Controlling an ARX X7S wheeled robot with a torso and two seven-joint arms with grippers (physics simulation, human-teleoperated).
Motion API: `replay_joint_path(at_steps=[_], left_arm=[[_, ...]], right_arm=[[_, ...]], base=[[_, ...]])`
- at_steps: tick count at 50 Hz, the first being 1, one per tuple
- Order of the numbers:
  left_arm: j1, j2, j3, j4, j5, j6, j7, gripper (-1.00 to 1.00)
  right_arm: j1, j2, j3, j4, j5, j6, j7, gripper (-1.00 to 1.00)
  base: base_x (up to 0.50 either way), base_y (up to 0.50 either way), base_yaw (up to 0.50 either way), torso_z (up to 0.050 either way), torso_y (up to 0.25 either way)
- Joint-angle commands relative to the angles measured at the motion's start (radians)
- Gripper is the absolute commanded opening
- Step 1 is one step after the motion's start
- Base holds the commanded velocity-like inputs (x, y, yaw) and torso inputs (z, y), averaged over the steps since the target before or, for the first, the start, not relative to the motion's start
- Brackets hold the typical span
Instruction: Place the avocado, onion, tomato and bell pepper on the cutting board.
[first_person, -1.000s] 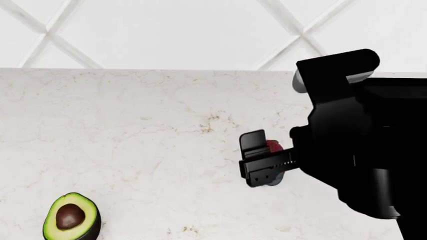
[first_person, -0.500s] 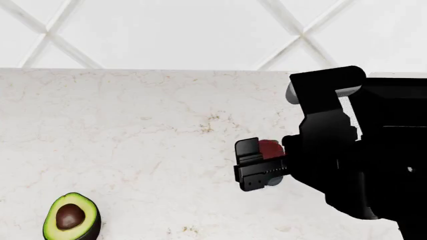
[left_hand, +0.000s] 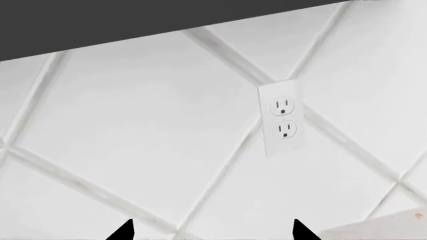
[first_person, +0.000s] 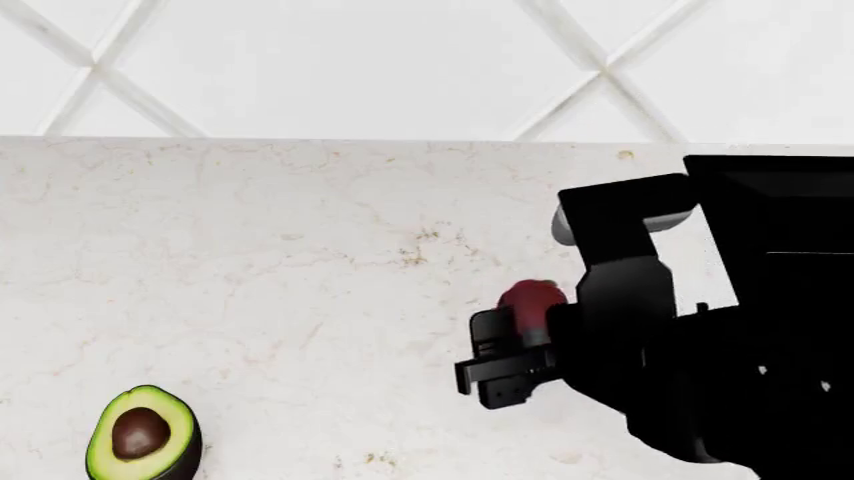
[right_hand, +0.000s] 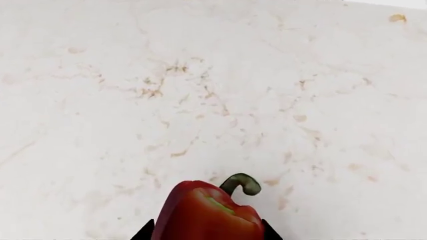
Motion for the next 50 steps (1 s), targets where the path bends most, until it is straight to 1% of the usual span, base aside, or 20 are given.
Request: replay_joint_path(at_steps=[1, 5, 7, 9, 10, 11, 13, 17, 20, 24, 29, 34, 35, 36, 42, 45, 47, 50], left_arm=[[0.014, 0.022, -0.032, 0.025, 0.017, 0.000, 0.016, 1.00], [0.022, 0.021, -0.032, 0.028, 0.009, -0.002, 0.008, 1.00], [0.029, 0.021, -0.033, 0.032, 0.002, -0.003, 0.005, 1.00], [0.028, 0.019, -0.033, 0.032, -0.003, -0.005, 0.004, 1.00], [0.028, 0.023, -0.040, 0.025, -0.015, -0.012, -0.002, 1.00], [0.025, 0.043, -0.076, -0.012, -0.076, -0.052, -0.042, 1.00], [0.014, 0.061, -0.109, -0.048, -0.145, -0.097, -0.090, 1.00], [0.002, 0.055, -0.086, -0.046, -0.191, -0.137, -0.098, 1.00], [-0.022, 0.057, -0.083, -0.079, -0.293, -0.169, -0.169, 1.00], [-0.045, 0.027, -0.024, -0.094, -0.399, -0.171, -0.235, 1.00], [-0.060, -0.015, 0.060, -0.126, -0.611, -0.155, -0.369, 1.00], [-0.048, -0.043, 0.141, -0.138, -0.772, -0.126, -0.454, 1.00], [-0.044, -0.049, 0.156, -0.122, -0.768, -0.140, -0.454, 1.00], [-0.035, -0.058, 0.171, -0.134, -0.802, -0.126, -0.464, 1.00], [-0.026, -0.097, 0.236, -0.126, -0.903, -0.108, -0.490, 1.00], [-0.003, -0.119, 0.287, -0.125, -0.998, -0.071, -0.513, 1.00], [-0.002, -0.122, 0.291, -0.118, -0.984, -0.070, -0.521, 1.00], [0.008, -0.133, 0.316, -0.107, -1.022, -0.054, -0.534, 1.00]], right_arm=[[0.000, -0.012, 0.011, -0.068, -0.049, -0.026, -0.023, -1.00], [0.037, 0.020, 0.007, -0.174, -0.038, 0.016, 0.019, -1.00], [0.052, 0.031, 0.039, -0.214, 0.013, 0.046, 0.054, -1.00], [0.078, 0.054, 0.014, -0.266, -0.018, 0.058, 0.060, -1.00], [0.089, 0.059, 0.031, -0.280, 0.011, 0.073, 0.069, -1.00], [0.106, 0.065, 0.044, -0.297, 0.028, 0.088, 0.091, -1.00], [0.128, 0.077, 0.051, -0.320, 0.038, 0.102, 0.105, -1.00], [0.185, 0.098, 0.078, -0.370, 0.088, 0.148, 0.149, -1.00], [0.222, 0.105, 0.099, -0.392, 0.133, 0.177, 0.183, -1.00], [0.260, 0.117, 0.095, -0.414, 0.135, 0.196, 0.193, -1.00], [0.292, 0.129, 0.112, -0.417, 0.165, 0.213, 0.222, -1.00], [0.326, 0.132, 0.109, -0.406, 0.165, 0.221, 0.225, -1.00], [0.328, 0.134, 0.111, -0.410, 0.164, 0.219, 0.228, -1.00], [0.323, 0.136, 0.118, -0.410, 0.170, 0.213, 0.232, -1.00], [0.357, 0.142, 0.126, -0.400, 0.182, 0.221, 0.252, -1.00], [0.369, 0.141, 0.130, -0.400, 0.194, 0.225, 0.266, -1.00], [0.357, 0.148, 0.134, -0.404, 0.201, 0.220, 0.274, -1.00], [0.357, 0.155, 0.134, -0.403, 0.199, 0.217, 0.275, -1.00]], base=[[0.00, 0.00, 0.00, 0.000, 0.000], [0.00, 0.00, 0.00, 0.000, 0.000], [0.00, 0.00, 0.00, 0.000, 0.000], [0.00, 0.00, 0.00, 0.000, 0.000], [0.00, 0.00, 0.00, 0.000, 0.000], [0.00, 0.00, 0.00, 0.000, 0.000], [0.00, 0.00, 0.00, 0.000, 0.000], [0.00, 0.00, 0.00, 0.000, 0.000], [0.00, 0.00, 0.00, 0.000, 0.000], [0.00, 0.00, 0.00, 0.000, 0.000], [0.00, 0.00, 0.00, 0.000, 0.000], [0.00, 0.00, 0.00, 0.000, 0.000], [0.00, 0.00, 0.00, 0.000, 0.000], [0.00, 0.00, 0.00, 0.000, 0.000], [0.00, 0.00, 0.00, 0.000, 0.000], [0.00, 0.00, 0.00, 0.000, 0.000], [0.00, 0.00, 0.00, 0.000, 0.000], [0.00, 0.00, 0.00, 0.000, 0.000]])
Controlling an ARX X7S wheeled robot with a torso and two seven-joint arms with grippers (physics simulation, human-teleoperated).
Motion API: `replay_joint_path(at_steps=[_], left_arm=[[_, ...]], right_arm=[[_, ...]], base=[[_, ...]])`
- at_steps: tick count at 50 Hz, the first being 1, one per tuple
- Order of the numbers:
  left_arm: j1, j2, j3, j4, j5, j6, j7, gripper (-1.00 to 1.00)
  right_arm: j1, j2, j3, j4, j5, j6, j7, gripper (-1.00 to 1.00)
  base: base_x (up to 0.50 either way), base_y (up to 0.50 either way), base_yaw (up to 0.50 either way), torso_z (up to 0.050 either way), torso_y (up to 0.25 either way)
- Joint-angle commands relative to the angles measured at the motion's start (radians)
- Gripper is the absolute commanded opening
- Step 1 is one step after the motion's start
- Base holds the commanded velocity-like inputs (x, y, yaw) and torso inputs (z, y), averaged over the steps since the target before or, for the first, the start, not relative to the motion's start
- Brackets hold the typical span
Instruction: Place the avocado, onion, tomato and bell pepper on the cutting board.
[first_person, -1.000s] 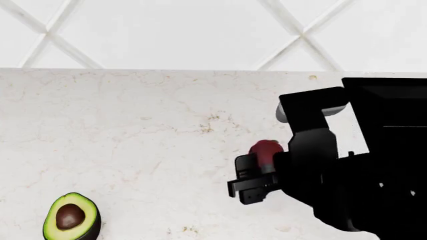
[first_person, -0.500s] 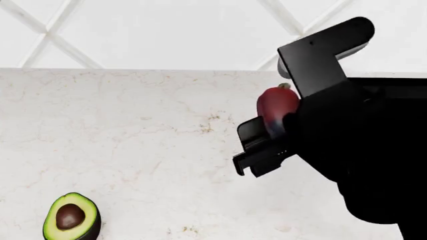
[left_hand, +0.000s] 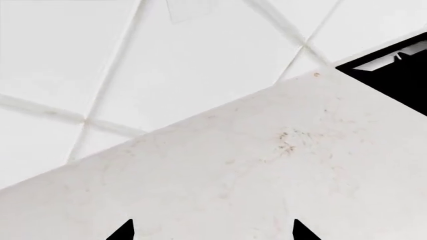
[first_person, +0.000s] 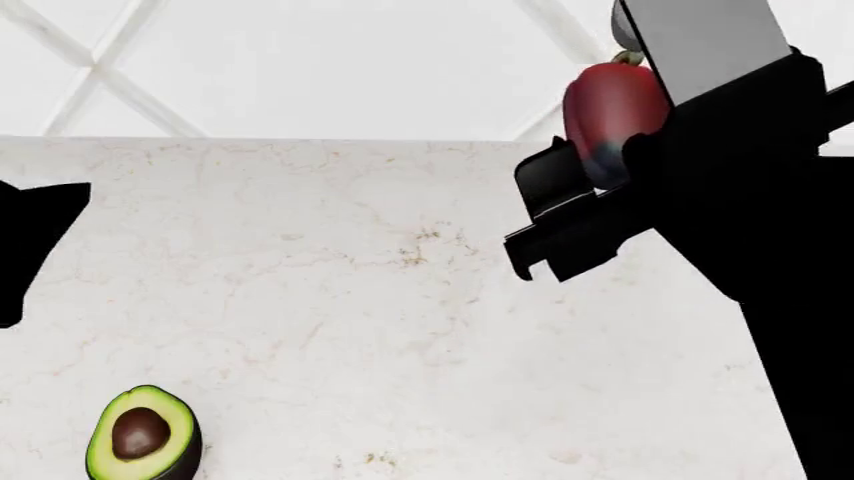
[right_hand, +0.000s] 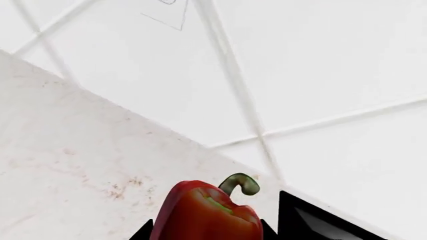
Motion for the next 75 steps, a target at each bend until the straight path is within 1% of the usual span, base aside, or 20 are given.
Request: replay_joint_path(at_steps=[1, 3, 6, 12, 16, 19, 29, 36, 45, 51, 75], left_arm=[[0.038, -0.024, 0.080, 0.032, -0.166, 0.049, -0.056, 1.00], [0.060, -0.027, 0.092, 0.047, -0.190, 0.070, -0.064, 1.00], [0.087, -0.021, 0.089, 0.059, -0.164, 0.065, -0.052, 1.00], [0.127, 0.001, 0.121, 0.050, -0.141, 0.055, -0.037, 1.00], [0.150, -0.003, 0.137, 0.060, -0.152, 0.067, -0.041, 1.00], [0.168, -0.017, 0.169, 0.072, -0.181, 0.076, -0.060, 1.00], [0.133, -0.030, 0.241, 0.099, -0.263, 0.109, -0.114, 1.00], [0.141, 0.010, 0.236, 0.091, -0.216, 0.097, -0.083, 1.00], [0.186, 0.069, 0.230, 0.094, -0.141, 0.089, -0.036, 1.00], [0.206, 0.089, 0.232, 0.093, -0.104, 0.083, -0.011, 1.00], [0.274, 0.074, 0.238, 0.103, -0.025, 0.083, 0.044, 1.00]], right_arm=[[0.027, -0.010, 0.043, -0.008, -0.020, -0.014, -0.014, -1.00], [0.019, -0.009, 0.037, -0.010, -0.031, -0.023, -0.021, -1.00], [0.015, -0.008, 0.031, -0.008, -0.038, -0.028, -0.028, -1.00], [0.023, -0.010, 0.021, 0.002, -0.051, -0.035, -0.039, -1.00], [0.026, -0.005, 0.023, 0.001, -0.039, -0.033, -0.034, -1.00], [0.029, -0.001, 0.023, 0.001, -0.039, -0.034, -0.032, -1.00], [0.031, -0.001, 0.020, -0.004, -0.025, -0.037, -0.023, -1.00], [0.021, 0.004, 0.012, -0.011, -0.026, -0.043, -0.027, -1.00], [0.003, 0.011, 0.005, -0.014, -0.033, -0.057, -0.032, -1.00], [0.003, 0.016, 0.003, -0.016, -0.026, -0.058, -0.028, -1.00], [0.005, 0.025, -0.007, -0.019, -0.010, -0.065, -0.019, -1.00]], base=[[0.00, 0.00, 0.00, 0.000, 0.000], [0.00, 0.00, 0.00, 0.000, 0.000], [0.00, 0.00, 0.00, 0.000, 0.000], [0.00, 0.00, 0.00, 0.000, 0.000], [0.00, 0.00, 0.00, 0.000, 0.000], [0.00, 0.00, 0.00, 0.000, 0.000], [0.00, 0.00, 0.00, 0.000, 0.000], [0.00, 0.00, 0.00, 0.000, 0.000], [0.00, 0.00, 0.00, 0.000, 0.000], [0.00, 0.00, 0.00, 0.000, 0.000], [0.00, 0.00, 0.00, 0.000, 0.000]])
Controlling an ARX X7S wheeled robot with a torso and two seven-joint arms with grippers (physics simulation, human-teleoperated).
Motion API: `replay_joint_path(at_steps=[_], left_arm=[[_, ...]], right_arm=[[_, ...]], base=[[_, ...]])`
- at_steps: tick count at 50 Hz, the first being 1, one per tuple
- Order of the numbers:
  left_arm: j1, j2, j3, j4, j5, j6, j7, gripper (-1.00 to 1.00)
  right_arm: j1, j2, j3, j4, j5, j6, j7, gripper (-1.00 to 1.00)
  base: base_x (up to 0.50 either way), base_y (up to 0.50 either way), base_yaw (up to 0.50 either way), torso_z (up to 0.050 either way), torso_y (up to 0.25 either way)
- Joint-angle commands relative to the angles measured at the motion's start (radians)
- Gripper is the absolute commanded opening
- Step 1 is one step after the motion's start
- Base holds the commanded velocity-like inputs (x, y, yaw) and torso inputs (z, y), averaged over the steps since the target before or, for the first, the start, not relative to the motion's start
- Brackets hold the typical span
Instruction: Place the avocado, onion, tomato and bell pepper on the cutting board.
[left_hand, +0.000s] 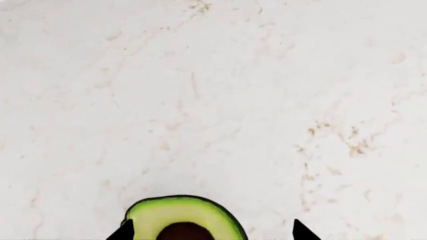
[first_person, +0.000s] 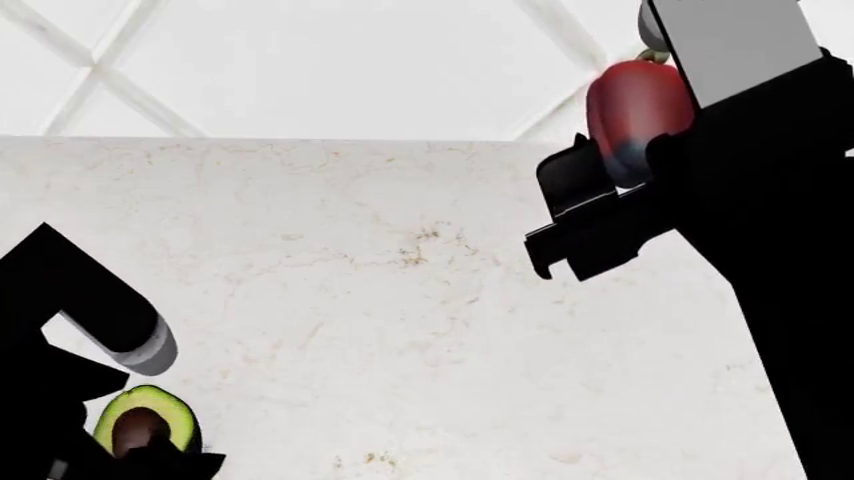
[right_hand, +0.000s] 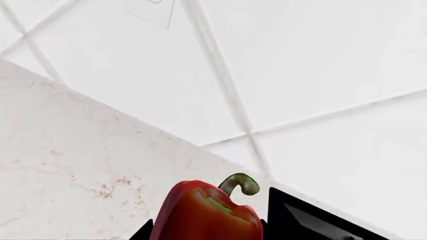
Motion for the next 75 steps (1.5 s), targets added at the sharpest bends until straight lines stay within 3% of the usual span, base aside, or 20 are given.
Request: replay_joint_path(at_steps=[1, 23, 24, 37, 48, 54, 64, 75], left_arm=[[0.042, 0.025, -0.033, 0.017, 0.067, 0.003, 0.055, 1.00], [0.147, 0.016, -0.035, 0.033, 0.172, 0.020, 0.129, 1.00], [0.147, 0.014, -0.033, 0.030, 0.172, 0.022, 0.126, -1.00], [0.066, -0.010, -0.072, 0.106, 0.219, 0.013, 0.135, -1.00], [-0.104, -0.089, -0.176, 0.201, 0.052, 0.124, 0.029, -1.00], [-0.122, -0.128, -0.231, 0.267, -0.002, 0.193, -0.010, -1.00], [-0.123, -0.166, -0.338, 0.352, 0.030, 0.260, -0.023, -1.00], [-0.128, -0.244, -0.418, 0.436, -0.074, 0.356, -0.077, -1.00]], right_arm=[[-0.001, -0.023, 0.025, -0.007, -0.038, -0.022, -0.043, -1.00], [-0.002, -0.017, 0.013, -0.013, -0.027, -0.030, -0.036, -1.00], [-0.003, -0.017, 0.012, -0.013, -0.028, -0.030, -0.037, -1.00], [-0.012, -0.002, 0.033, -0.030, 0.012, -0.045, -0.001, -1.00], [-0.022, 0.051, 0.107, -0.111, 0.179, -0.069, 0.140, -1.00], [-0.014, 0.066, 0.126, -0.160, 0.253, -0.086, 0.201, -1.00], [-0.005, 0.106, 0.166, -0.265, 0.386, -0.141, 0.305, -1.00], [0.041, 0.156, 0.190, -0.338, 0.544, -0.216, 0.429, -1.00]], base=[[0.00, 0.00, 0.00, 0.000, 0.000], [0.00, 0.00, 0.00, 0.000, 0.000], [0.00, 0.00, 0.00, 0.000, 0.000], [0.00, 0.00, 0.00, 0.000, 0.000], [0.00, 0.00, 0.00, 0.000, 0.000], [0.00, 0.00, 0.00, 0.000, 0.000], [0.00, 0.00, 0.00, 0.000, 0.000], [0.00, 0.00, 0.00, 0.000, 0.000]])
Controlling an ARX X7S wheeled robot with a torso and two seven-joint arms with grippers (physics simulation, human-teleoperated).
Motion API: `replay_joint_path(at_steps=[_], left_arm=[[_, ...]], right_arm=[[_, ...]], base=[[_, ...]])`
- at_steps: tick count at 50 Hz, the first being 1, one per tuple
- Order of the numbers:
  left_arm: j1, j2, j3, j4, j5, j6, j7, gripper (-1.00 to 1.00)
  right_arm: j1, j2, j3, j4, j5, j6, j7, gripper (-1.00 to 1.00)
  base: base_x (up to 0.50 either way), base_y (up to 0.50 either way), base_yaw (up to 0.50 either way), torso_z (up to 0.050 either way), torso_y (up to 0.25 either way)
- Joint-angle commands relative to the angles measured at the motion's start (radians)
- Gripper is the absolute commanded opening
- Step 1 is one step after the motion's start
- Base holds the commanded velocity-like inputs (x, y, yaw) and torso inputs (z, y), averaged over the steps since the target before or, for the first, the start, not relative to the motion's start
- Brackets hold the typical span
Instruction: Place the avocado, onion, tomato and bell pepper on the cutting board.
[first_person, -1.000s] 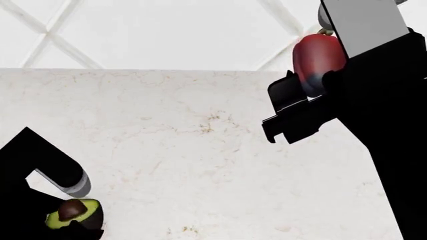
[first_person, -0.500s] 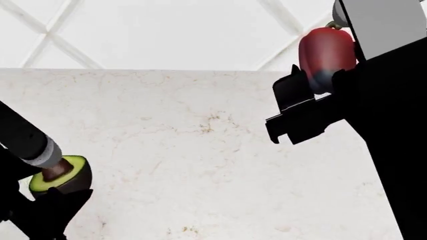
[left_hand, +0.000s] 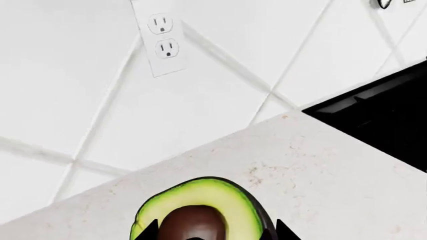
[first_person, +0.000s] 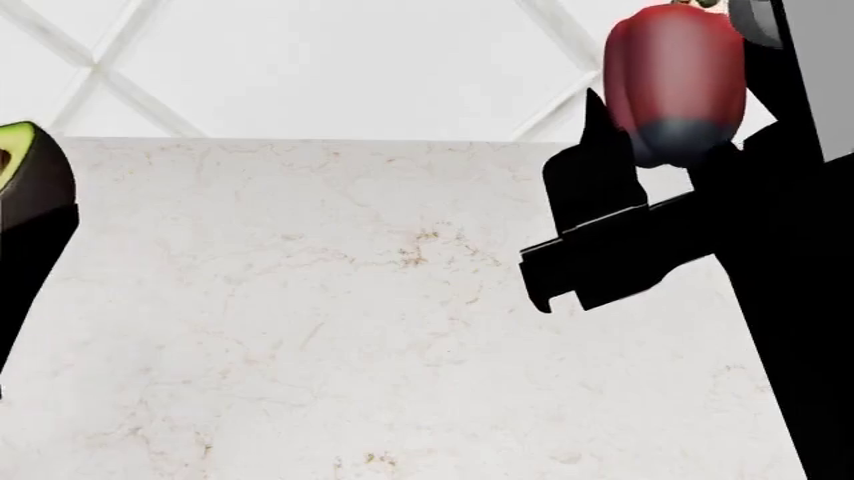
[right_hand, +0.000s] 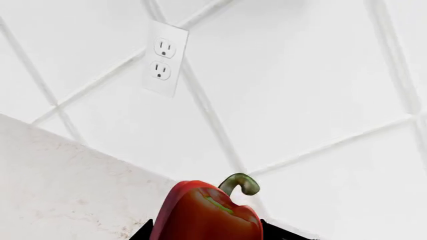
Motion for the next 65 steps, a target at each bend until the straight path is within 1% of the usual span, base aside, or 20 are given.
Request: replay_joint_path(at_steps=[1, 4, 8, 12, 14, 16, 18, 26, 41, 47, 53, 65], left_arm=[[-0.029, -0.048, -0.120, 0.090, -0.052, 0.091, -0.035, -1.00], [-0.035, -0.077, -0.144, 0.105, -0.078, 0.106, -0.042, -1.00], [0.013, -0.097, -0.183, 0.114, -0.060, 0.119, -0.027, -1.00], [-0.017, -0.117, -0.187, 0.110, -0.086, 0.123, -0.034, -1.00], [-0.010, -0.127, -0.203, 0.112, -0.087, 0.126, -0.026, -1.00], [0.035, -0.134, -0.232, 0.120, -0.075, 0.136, -0.011, -1.00], [0.050, -0.137, -0.243, 0.120, -0.067, 0.136, -0.003, -1.00], [-0.035, -0.123, -0.197, 0.102, -0.094, 0.134, -0.028, -1.00], [-0.002, -0.119, -0.213, 0.109, -0.092, 0.157, -0.013, -1.00], [0.008, -0.122, -0.218, 0.113, -0.088, 0.158, -0.008, -1.00], [0.011, -0.124, -0.223, 0.116, -0.088, 0.162, -0.006, -1.00], [-0.002, -0.136, -0.223, 0.125, -0.103, 0.167, -0.012, -1.00]], right_arm=[[0.041, 0.013, 0.056, -0.083, 0.108, -0.079, 0.073, -1.00], [0.037, 0.018, 0.066, -0.088, 0.107, -0.087, 0.070, -1.00], [0.011, 0.028, 0.081, -0.113, 0.104, -0.096, 0.063, -1.00], [-0.023, 0.031, 0.090, -0.116, 0.083, -0.101, 0.048, -1.00], [-0.006, 0.030, 0.081, -0.111, 0.092, -0.098, 0.055, -1.00], [0.029, 0.024, 0.061, -0.106, 0.119, -0.095, 0.080, -1.00], [0.051, 0.027, 0.048, -0.106, 0.145, -0.096, 0.101, -1.00], [0.050, 0.050, 0.064, -0.106, 0.150, -0.099, 0.089, -1.00], [0.009, 0.054, 0.081, -0.123, 0.115, -0.107, 0.061, -1.00], [-0.019, 0.043, 0.088, -0.135, 0.094, -0.120, 0.054, -1.00], [-0.027, 0.054, 0.093, -0.138, 0.111, -0.135, 0.062, -1.00], [-0.041, 0.080, 0.110, -0.153, 0.124, -0.154, 0.066, -1.00]], base=[[0.00, 0.00, 0.00, 0.000, 0.000], [0.00, 0.00, 0.00, 0.000, 0.000], [0.00, 0.00, 0.00, 0.000, 0.000], [-0.06, 0.00, 0.00, 0.000, 0.000], [-0.29, 0.00, 0.00, 0.000, 0.000], [-0.35, 0.00, 0.00, 0.000, 0.000], [-0.37, 0.00, 0.00, 0.000, 0.000], [-0.38, 0.00, 0.00, 0.000, 0.000], [-0.37, 0.00, 0.00, 0.000, 0.000], [0.00, 0.00, 0.00, 0.000, 0.000], [0.00, 0.00, 0.00, 0.000, 0.000], [-0.09, -0.28, 0.00, 0.000, 0.000]])
